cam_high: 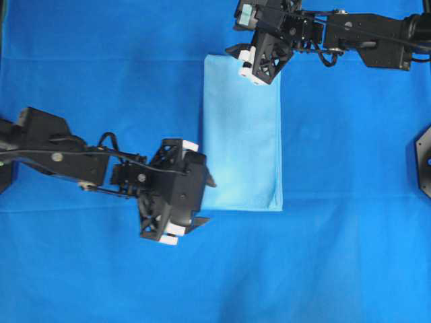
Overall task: Fold the light blue towel.
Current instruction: 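Withdraw both open grippers to the sides of the towel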
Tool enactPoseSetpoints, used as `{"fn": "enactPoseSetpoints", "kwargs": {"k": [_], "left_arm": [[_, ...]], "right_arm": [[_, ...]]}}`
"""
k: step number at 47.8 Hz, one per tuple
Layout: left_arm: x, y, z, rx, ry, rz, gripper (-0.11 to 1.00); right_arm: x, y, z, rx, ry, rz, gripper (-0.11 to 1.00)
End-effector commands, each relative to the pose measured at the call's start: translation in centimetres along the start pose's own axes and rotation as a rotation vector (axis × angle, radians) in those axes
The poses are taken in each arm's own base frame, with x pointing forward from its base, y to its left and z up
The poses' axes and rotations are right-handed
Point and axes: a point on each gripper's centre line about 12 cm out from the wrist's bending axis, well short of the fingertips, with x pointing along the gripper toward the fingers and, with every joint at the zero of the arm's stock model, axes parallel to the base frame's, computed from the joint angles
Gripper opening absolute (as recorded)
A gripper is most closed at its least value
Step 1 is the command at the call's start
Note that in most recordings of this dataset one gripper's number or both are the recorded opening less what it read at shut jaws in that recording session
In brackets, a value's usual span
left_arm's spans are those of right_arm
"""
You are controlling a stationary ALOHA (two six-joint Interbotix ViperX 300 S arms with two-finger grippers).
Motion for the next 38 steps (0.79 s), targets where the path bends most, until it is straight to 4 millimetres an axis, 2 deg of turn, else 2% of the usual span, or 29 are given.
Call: {"fn": "enactPoseSetpoints", "kwargs": {"k": [1,8,14,23,29,38], "left_arm": [[-2.0,0.0,1.2,-0.007,-0.019,-0.002,0.74],[-4.3,0.0,1.1,-0.023,-0.035,0.000,0.74],[-5.5,0.4,0.8,-0.031,-0.093,0.012,0.74],[-7.8,1.5,0.1,-0.047,-0.273,0.050,0.74],[-9.6,2.1,-1.0,-0.058,-0.364,0.077,0.74],[-11.9,2.9,-3.0,-0.071,-0.462,0.117,0.74]], "right_arm": [[-1.9,-0.1,1.5,0.005,-0.043,-0.009,0.62],[-4.3,0.4,1.2,0.040,-0.059,0.001,0.62],[-6.8,1.4,0.1,0.085,-0.091,0.033,0.61],[-10.5,4.3,-2.5,0.114,-0.169,0.139,0.61],[-13.7,6.2,-4.2,0.138,-0.233,0.222,0.61],[-16.8,6.7,-7.0,0.172,-0.276,0.267,0.61]]}}
